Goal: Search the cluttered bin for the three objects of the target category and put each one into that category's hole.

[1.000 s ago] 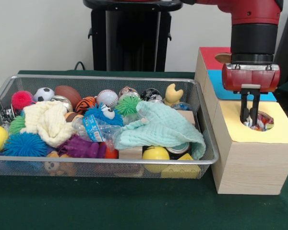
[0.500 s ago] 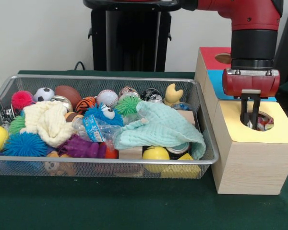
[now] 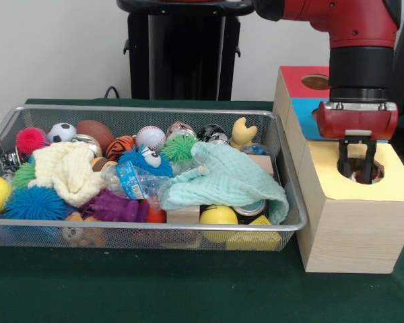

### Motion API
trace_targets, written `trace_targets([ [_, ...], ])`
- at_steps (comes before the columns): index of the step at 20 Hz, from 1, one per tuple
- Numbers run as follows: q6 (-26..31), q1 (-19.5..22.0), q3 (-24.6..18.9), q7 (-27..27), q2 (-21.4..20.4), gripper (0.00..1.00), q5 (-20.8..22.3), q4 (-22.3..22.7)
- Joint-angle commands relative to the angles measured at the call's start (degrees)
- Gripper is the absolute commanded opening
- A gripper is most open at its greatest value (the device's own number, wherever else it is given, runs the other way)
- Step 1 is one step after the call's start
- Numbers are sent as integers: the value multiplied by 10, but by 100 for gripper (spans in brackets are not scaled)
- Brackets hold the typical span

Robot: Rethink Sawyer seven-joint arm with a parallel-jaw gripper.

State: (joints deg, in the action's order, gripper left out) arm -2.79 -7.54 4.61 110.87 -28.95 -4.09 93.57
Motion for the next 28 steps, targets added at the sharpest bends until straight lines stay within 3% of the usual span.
trace_targets([
  [1, 17, 7, 10, 61, 55, 0, 24, 41],
  [20, 40, 20, -5, 57, 46, 0, 23, 47],
  [21, 31, 16, 0, 57, 47, 100, 25, 46],
  [28, 29, 17, -4, 61, 48, 100, 22, 48],
])
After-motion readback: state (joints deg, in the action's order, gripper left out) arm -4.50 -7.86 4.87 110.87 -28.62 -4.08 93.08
